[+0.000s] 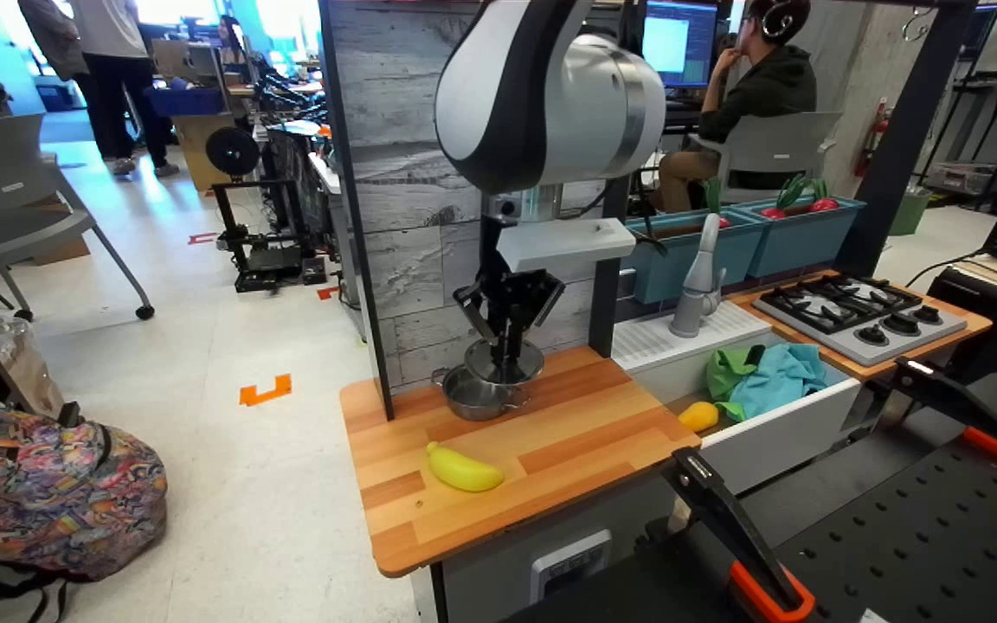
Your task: Remove the banana plush toy from the pot and put it on the base top, pick up the lid and close the pot
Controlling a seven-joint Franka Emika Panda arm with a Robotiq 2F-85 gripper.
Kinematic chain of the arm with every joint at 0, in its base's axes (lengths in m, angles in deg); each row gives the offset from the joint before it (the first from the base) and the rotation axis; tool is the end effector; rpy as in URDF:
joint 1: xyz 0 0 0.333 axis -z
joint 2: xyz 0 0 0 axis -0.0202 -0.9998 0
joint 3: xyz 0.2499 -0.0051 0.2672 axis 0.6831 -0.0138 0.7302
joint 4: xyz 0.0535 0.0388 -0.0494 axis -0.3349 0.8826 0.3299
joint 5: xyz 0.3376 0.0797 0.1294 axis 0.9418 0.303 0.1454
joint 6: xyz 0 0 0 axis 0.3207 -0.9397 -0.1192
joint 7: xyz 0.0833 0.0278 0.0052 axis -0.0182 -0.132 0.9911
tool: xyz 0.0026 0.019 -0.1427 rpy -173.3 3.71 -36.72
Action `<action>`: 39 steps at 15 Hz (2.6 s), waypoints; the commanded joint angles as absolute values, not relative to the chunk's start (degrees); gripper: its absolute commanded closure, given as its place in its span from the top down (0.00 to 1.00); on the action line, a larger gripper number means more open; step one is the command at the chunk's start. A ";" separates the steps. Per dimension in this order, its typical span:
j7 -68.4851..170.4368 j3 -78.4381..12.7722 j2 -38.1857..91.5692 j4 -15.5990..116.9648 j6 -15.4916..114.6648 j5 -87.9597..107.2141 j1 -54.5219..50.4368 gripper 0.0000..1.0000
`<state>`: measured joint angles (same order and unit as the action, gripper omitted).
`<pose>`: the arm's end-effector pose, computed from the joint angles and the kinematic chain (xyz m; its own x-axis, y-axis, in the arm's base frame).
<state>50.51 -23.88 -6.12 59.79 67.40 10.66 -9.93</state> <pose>0.6531 0.1557 0.0949 0.9885 0.1486 0.0269 0.1499 -0.9873 -0.0523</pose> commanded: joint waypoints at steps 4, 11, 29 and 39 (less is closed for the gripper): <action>50.48 -23.91 -13.37 49.67 62.26 11.76 -10.79 0.05; 48.77 -24.37 -18.35 42.97 59.22 11.49 -12.36 0.05; 42.08 -26.60 -18.80 50.16 82.91 12.42 -15.93 0.60; 42.15 -26.40 -18.20 52.22 86.24 13.09 -15.76 1.00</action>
<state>41.88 -25.85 -18.80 50.45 83.15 11.12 -15.06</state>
